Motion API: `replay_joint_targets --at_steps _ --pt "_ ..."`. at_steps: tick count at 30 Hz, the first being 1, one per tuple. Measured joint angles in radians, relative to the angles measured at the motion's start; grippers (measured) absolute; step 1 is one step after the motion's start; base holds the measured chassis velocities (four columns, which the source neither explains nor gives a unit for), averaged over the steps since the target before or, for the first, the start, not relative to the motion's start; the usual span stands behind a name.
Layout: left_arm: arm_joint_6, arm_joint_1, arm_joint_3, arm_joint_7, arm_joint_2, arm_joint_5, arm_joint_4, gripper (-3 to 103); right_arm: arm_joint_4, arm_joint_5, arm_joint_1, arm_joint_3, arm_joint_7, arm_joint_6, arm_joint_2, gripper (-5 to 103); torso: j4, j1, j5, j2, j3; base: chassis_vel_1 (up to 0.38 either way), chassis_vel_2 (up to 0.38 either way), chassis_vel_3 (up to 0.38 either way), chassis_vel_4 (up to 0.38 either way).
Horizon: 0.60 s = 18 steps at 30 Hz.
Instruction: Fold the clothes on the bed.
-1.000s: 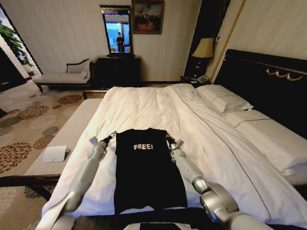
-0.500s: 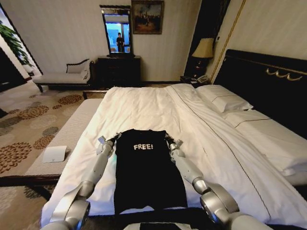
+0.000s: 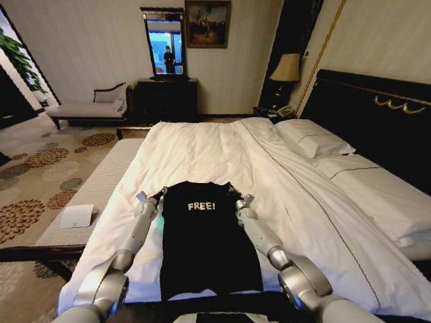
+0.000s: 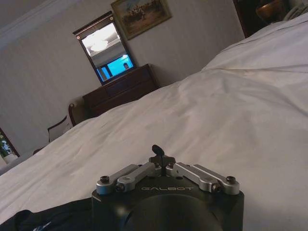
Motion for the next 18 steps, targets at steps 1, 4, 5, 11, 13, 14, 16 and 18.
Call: replay_joint_targets --at_steps 1,4,5,11,13,14,16,18 --pt "0.0 -0.004 0.0 0.001 -0.003 0.003 0.005 53 0.0 -0.002 0.001 -0.001 -0.001 0.001 0.001 0 -0.0001 0.0 0.0 0.0 0.0 0.0 0.0 0.0 0.0" --pt "0.0 -0.01 0.0 0.001 -0.007 0.009 0.011 42 -0.001 -0.005 0.002 -0.002 -0.002 0.002 0.002 0 -0.0001 0.0 0.0 0.0 0.0 0.0 0.0 0.0 0.0" --pt "0.0 -0.013 0.0 0.001 -0.009 0.012 0.013 42 -0.001 -0.006 0.003 -0.002 -0.003 0.002 0.004 0 0.0 0.0 0.0 0.0 0.0 0.0 0.0 0.0 0.0" --pt "0.0 -0.022 0.003 0.001 -0.016 0.028 0.022 15 -0.002 -0.014 0.006 -0.005 -0.005 0.003 0.008 0 -0.0001 0.0 0.0 0.0 0.0 0.0 0.0 0.0 0.0" --pt "0.0 -0.023 0.004 0.002 -0.017 0.033 0.023 10 -0.003 -0.015 0.006 -0.006 -0.006 0.004 0.009 0 -0.0001 0.0 0.0 0.0 0.0 0.0 0.0 0.0 0.0" --pt "0.001 -0.023 0.004 0.002 -0.017 0.034 0.023 4 -0.003 -0.016 0.006 -0.006 -0.006 0.004 0.009 0 -0.0001 0.0 0.0 0.0 0.0 0.0 0.0 0.0 0.0" --pt "0.001 -0.023 0.004 0.002 -0.016 0.034 0.022 2 -0.003 -0.017 0.007 -0.006 -0.006 0.005 0.01 0 -0.0001 0.0 0.0 0.0 0.0 0.0 0.0 0.0 0.0" --pt "0.002 -0.023 0.004 0.003 -0.01 0.033 0.013 1 -0.003 -0.017 0.009 -0.006 -0.007 0.005 0.009 0 -0.0001 0.0 -0.0001 0.0 0.0 0.0 0.0 0.0 0.0"
